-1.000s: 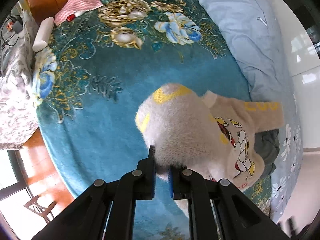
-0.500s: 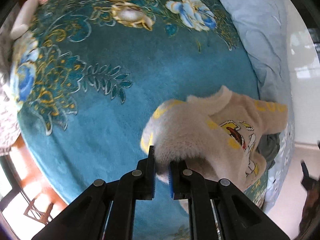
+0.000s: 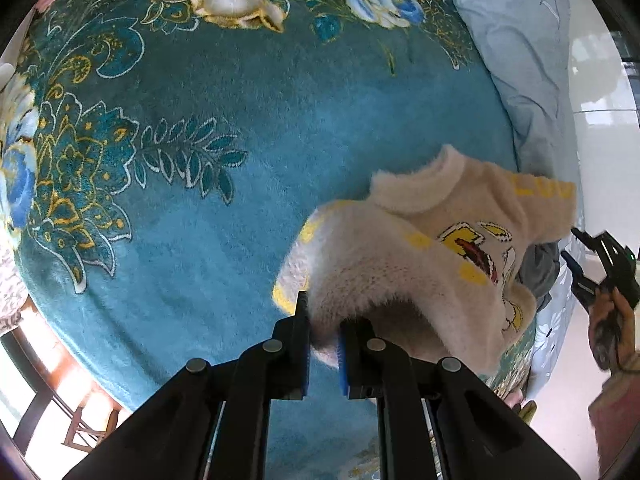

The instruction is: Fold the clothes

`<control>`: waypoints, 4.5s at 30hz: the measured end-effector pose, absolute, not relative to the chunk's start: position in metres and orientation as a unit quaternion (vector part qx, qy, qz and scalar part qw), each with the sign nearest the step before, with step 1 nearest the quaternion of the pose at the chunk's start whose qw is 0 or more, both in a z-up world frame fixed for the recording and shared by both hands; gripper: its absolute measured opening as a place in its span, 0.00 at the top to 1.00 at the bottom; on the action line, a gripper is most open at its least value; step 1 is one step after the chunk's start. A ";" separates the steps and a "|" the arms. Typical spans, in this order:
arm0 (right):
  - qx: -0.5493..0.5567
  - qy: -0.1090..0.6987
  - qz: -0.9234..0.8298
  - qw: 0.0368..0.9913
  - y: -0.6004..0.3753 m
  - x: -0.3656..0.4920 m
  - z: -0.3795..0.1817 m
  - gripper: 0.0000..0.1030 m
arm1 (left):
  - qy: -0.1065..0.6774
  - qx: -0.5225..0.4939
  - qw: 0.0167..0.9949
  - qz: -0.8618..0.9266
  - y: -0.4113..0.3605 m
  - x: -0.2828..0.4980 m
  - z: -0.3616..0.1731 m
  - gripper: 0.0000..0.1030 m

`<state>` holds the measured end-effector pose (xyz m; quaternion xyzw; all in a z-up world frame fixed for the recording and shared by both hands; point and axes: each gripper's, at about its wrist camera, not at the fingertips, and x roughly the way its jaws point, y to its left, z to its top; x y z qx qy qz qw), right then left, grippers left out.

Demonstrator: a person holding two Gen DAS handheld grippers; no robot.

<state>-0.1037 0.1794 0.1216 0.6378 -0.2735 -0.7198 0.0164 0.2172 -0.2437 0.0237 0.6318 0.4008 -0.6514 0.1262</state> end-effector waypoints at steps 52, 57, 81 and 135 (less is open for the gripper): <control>0.441 -0.503 -0.744 -0.002 0.455 0.186 0.282 0.90 | 0.316 0.597 -0.073 -0.733 -0.188 0.112 0.165 0.90; 0.425 -0.522 -0.739 -0.018 0.461 0.170 0.251 0.90 | 0.340 0.585 -0.062 -0.734 -0.171 0.084 0.149 0.91; 0.518 -0.497 -0.673 -0.180 0.501 0.199 0.151 0.50 | 0.380 0.661 0.022 -0.647 -0.199 0.099 0.058 0.53; 0.755 -0.215 -0.617 -0.056 0.401 0.291 0.118 0.90 | 0.156 0.716 -0.057 -0.678 -0.102 0.168 0.039 0.92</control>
